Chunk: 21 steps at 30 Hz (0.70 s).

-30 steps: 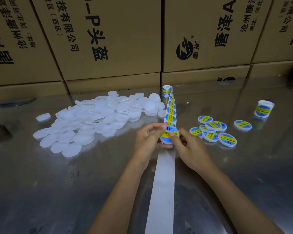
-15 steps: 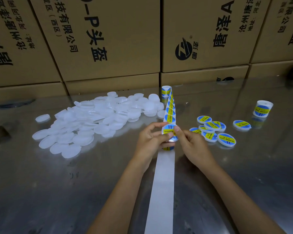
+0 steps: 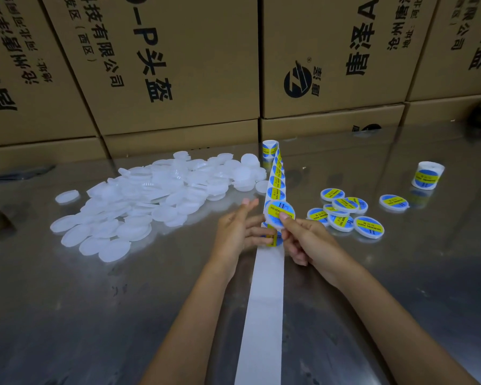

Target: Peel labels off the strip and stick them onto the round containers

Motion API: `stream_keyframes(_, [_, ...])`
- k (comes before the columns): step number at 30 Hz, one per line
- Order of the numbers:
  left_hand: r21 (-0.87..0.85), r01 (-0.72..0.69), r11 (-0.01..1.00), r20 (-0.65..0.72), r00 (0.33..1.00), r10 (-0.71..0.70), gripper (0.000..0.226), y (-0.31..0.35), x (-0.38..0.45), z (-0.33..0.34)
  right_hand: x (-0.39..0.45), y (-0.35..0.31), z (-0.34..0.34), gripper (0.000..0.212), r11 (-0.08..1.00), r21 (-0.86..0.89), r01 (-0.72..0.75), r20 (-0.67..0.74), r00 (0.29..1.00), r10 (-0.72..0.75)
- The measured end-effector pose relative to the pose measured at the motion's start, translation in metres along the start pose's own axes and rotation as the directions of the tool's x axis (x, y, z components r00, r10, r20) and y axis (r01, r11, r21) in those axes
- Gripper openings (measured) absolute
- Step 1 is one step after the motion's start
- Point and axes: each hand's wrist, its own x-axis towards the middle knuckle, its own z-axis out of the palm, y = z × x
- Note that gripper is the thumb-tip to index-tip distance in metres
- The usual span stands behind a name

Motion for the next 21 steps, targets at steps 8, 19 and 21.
stream_keyframes(8, [0.156, -0.001, 0.988, -0.06, 0.998, 0.011, 0.029, -0.009, 0.004, -0.006, 0.011, -0.003, -0.021, 0.037, 0.806, 0.588, -0.07, -0.223, 0.944, 0.245])
stream_keyframes(19, [0.237, -0.045, 0.97, -0.068, 0.996, 0.063, 0.029, -0.016, 0.007, -0.002, 0.011, -0.001, -0.032, 0.019, 0.681, 0.732, -0.02, -0.252, 0.921, 0.297])
stream_keyframes(21, [0.261, -0.085, 0.962, -0.136, 0.983, 0.124, 0.025, -0.017, 0.011, -0.003, 0.012, 0.0, -0.028, 0.019, 0.743, 0.668, -0.025, -0.259, 0.929, 0.264])
